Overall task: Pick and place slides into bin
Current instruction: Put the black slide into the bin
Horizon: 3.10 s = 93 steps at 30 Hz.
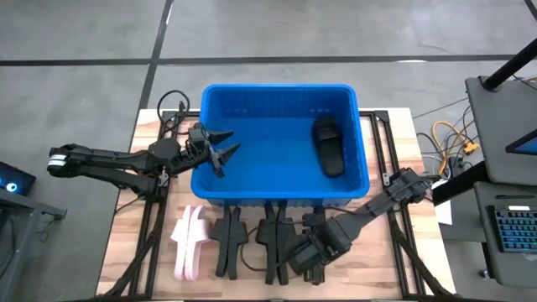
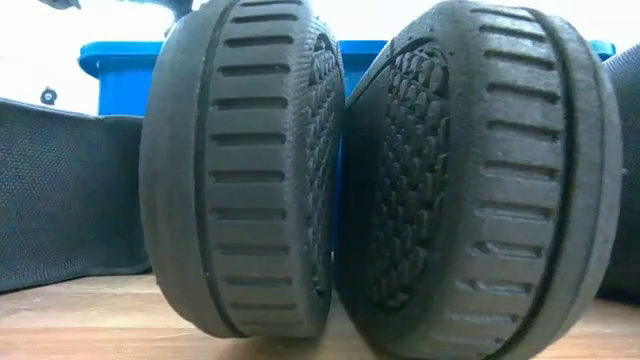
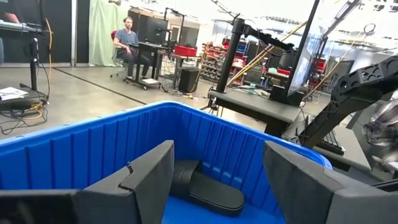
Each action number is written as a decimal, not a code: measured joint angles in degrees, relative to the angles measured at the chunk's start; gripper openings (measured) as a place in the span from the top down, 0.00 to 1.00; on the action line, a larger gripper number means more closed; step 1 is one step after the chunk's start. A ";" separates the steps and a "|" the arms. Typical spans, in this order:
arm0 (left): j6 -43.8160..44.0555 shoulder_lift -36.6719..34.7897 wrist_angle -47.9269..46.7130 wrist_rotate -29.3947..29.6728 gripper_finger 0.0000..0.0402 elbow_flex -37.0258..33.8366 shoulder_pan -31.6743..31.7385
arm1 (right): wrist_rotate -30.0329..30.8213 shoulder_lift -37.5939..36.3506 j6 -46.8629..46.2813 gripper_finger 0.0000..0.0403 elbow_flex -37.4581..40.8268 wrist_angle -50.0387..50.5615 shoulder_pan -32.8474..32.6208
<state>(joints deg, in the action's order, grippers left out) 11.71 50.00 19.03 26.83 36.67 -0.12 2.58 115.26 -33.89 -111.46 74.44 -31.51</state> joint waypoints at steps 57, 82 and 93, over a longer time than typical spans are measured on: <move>-2.10 -4.30 -0.51 -0.09 0.43 -0.44 0.00 | -25.97 -8.33 13.33 0.49 26.78 -13.97 12.55; -2.09 -4.28 -0.58 -0.04 0.43 -0.44 -0.04 | -36.37 -8.45 10.76 0.68 31.74 -24.57 12.70; -2.09 -4.28 -0.61 -0.04 0.43 -0.44 -0.04 | -42.27 -8.34 13.99 0.97 31.63 -26.40 11.78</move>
<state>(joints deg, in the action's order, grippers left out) 9.62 45.71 18.41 26.79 36.23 -0.16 -39.69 106.91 -19.90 -79.83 48.04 -19.73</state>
